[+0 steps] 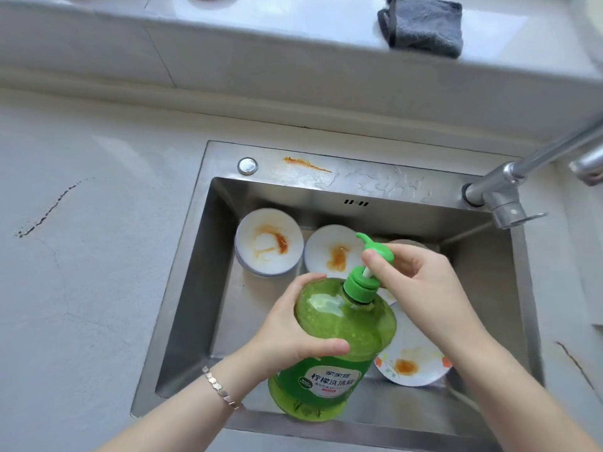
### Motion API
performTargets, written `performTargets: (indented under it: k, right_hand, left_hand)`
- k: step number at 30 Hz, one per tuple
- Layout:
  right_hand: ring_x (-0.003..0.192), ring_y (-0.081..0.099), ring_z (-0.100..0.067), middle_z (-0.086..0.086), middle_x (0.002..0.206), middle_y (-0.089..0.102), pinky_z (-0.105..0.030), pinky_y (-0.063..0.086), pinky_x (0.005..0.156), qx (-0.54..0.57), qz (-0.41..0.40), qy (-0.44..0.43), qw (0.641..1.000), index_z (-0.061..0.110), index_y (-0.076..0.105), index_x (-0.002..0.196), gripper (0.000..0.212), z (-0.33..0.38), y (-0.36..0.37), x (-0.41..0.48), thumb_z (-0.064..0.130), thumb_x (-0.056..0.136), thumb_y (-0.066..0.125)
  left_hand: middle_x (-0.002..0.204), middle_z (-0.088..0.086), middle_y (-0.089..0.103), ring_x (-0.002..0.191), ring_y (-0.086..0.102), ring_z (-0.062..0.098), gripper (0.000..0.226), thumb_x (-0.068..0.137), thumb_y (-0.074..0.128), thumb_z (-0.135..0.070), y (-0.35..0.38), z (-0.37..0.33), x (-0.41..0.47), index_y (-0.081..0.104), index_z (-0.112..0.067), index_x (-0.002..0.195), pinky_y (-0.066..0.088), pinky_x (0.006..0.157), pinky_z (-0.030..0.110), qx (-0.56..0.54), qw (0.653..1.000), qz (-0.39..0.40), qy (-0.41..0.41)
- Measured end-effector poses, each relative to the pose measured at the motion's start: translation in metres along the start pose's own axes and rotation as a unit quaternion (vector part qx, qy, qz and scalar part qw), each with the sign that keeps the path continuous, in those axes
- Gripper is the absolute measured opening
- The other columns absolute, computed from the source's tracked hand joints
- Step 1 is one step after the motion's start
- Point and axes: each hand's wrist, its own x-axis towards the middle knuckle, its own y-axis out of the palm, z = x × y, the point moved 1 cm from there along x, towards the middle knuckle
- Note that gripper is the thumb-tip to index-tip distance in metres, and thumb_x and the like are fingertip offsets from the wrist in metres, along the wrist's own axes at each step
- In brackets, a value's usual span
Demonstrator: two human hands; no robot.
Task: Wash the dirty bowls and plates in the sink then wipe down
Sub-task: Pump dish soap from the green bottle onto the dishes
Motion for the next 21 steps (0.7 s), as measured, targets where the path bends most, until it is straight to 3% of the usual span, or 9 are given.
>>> performTargets:
  k: [7,10,13,15,16,18,21]
  right_hand:
    - [0.077,0.069,-0.008,0.01,0.083,0.073,-0.023,0.055,0.072,0.072,-0.046,-0.014,0.996,0.022,0.061,0.083,0.024,-0.011,-0.056,-0.051,0.023,0.066,0.078]
    - [0.079,0.069,-0.005,0.013,0.083,0.073,-0.027,0.055,0.075,0.089,-0.104,-0.042,0.99,0.023,0.06,0.082,0.033,-0.018,-0.073,-0.065,0.037,0.057,0.074]
    - [0.079,0.068,-0.004,0.016,0.085,0.073,-0.026,0.054,0.075,0.076,-0.152,-0.044,0.984,0.032,0.061,0.086,0.038,-0.036,-0.086,-0.072,0.049,0.056,0.077]
    - [0.076,0.066,0.001,0.021,0.084,0.071,-0.015,0.052,0.071,0.052,-0.184,-0.048,0.98,0.035,0.062,0.082,0.029,-0.051,-0.091,-0.071,0.04,0.061,0.081]
    - [0.074,0.064,0.003,0.024,0.082,0.07,-0.01,0.05,0.069,0.038,-0.194,-0.056,0.979,0.035,0.062,0.078,0.025,-0.056,-0.093,-0.068,0.031,0.063,0.082]
    - [0.074,0.062,0.007,0.031,0.081,0.067,-0.005,0.047,0.069,0.015,-0.203,-0.067,0.977,0.039,0.059,0.077,0.032,-0.065,-0.098,-0.06,0.02,0.064,0.082]
    - [0.073,0.062,0.005,0.028,0.085,0.067,-0.01,0.049,0.071,0.008,-0.218,-0.086,0.972,0.047,0.06,0.08,0.029,-0.075,-0.105,-0.045,0.037,0.062,0.081]
  left_hand:
    - [0.114,-0.032,0.055,0.11,0.051,-0.012,0.094,0.034,0.084,-0.038,0.067,-0.023,0.0,0.044,-0.041,0.118,0.038,0.089,0.005,-0.01,0.994,0.051,0.093]
    - [0.119,-0.035,0.051,0.115,0.049,-0.01,0.098,0.037,0.088,-0.036,0.09,-0.031,0.006,0.039,-0.053,0.12,0.037,0.092,0.007,0.019,0.99,0.079,0.114]
    - [0.137,-0.022,0.043,0.126,0.042,-0.005,0.096,0.052,0.087,-0.032,0.093,-0.029,0.023,0.031,-0.055,0.126,0.034,0.103,0.015,0.049,0.982,0.146,0.112]
    - [0.14,-0.007,0.044,0.124,0.045,0.001,0.073,0.072,0.078,-0.028,0.084,-0.024,0.041,0.034,-0.043,0.129,0.035,0.104,0.019,0.034,0.993,0.098,0.047]
    - [0.136,-0.001,0.048,0.118,0.049,0.006,0.061,0.081,0.071,-0.026,0.076,-0.016,0.054,0.036,-0.033,0.131,0.038,0.1,0.022,0.02,0.999,0.035,-0.01]
    - [0.124,0.006,0.055,0.108,0.055,0.018,0.058,0.088,0.062,-0.027,0.059,0.005,0.08,0.034,-0.014,0.137,0.044,0.096,0.032,0.047,0.986,-0.095,-0.129]
    - [0.096,0.004,0.056,0.09,0.058,0.029,0.054,0.092,0.054,-0.024,0.051,0.031,0.106,0.03,-0.011,0.138,0.051,0.083,0.038,0.061,0.964,-0.124,-0.228]
